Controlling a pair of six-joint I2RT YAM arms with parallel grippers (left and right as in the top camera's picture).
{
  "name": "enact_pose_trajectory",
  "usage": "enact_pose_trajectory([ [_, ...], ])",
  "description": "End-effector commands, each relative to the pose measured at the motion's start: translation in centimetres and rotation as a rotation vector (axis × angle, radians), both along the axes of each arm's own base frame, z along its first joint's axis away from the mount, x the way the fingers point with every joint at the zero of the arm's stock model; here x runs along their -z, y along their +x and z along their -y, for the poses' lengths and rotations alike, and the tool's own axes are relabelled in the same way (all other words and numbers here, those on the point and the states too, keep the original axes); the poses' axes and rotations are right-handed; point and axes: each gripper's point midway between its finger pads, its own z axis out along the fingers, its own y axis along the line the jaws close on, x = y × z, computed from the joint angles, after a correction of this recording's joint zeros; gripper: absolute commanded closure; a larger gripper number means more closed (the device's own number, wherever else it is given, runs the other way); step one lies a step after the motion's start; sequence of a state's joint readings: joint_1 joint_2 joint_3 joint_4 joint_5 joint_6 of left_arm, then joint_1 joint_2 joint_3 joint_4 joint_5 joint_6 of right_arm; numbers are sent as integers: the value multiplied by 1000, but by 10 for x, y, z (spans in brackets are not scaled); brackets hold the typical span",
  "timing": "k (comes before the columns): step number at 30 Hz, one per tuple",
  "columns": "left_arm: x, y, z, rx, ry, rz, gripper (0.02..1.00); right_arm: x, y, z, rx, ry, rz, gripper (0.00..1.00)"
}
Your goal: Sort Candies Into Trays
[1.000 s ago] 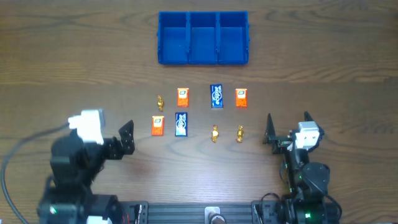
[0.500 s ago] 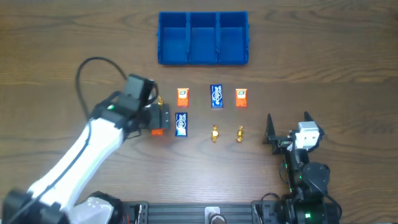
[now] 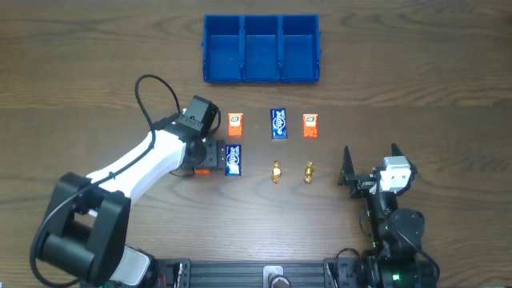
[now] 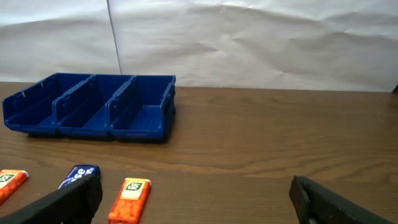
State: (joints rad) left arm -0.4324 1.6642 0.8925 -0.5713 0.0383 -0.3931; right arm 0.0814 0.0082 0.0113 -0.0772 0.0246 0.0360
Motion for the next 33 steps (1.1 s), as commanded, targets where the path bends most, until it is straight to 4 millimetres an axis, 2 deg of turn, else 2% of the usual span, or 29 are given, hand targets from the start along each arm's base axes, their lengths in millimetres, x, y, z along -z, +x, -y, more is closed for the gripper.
enact_pose_trajectory([
  [1,5,4,-2,-11,23,-5,134,1,0,1,0,-15,0,3],
  [5,12,2,-3,-17,32,-26,198,1,0,0,-1,-15,0,3],
  [12,13,2,-3,-26,32,-28,619,1,0,0,-1,-15,0,3],
  [15,10,9,1,-34,14,5,663,1,0,0,-1,-15,0,3],
  [17,-4,19,5,-48,-7,43,673,1,0,0,-1,-15,0,3],
  [19,-28,31,10,-64,-23,94,682,1,0,0,-1,-15,0,3],
  [20,-50,42,11,-85,-20,146,689,1,0,1,0,-15,0,3],
  [21,-63,49,12,-89,-18,179,689,1,0,0,-1,-15,0,3],
  [24,-133,87,17,-110,-9,331,702,1,0,1,0,-15,0,3],
  [27,-196,143,31,-97,-12,450,702,1,0,0,-1,-15,0,3],
  [30,-213,181,46,-58,3,468,702,1,0,0,-1,-15,0,3],
  [33,-203,214,53,-52,25,434,702,1,0,0,-1,-15,0,5],
])
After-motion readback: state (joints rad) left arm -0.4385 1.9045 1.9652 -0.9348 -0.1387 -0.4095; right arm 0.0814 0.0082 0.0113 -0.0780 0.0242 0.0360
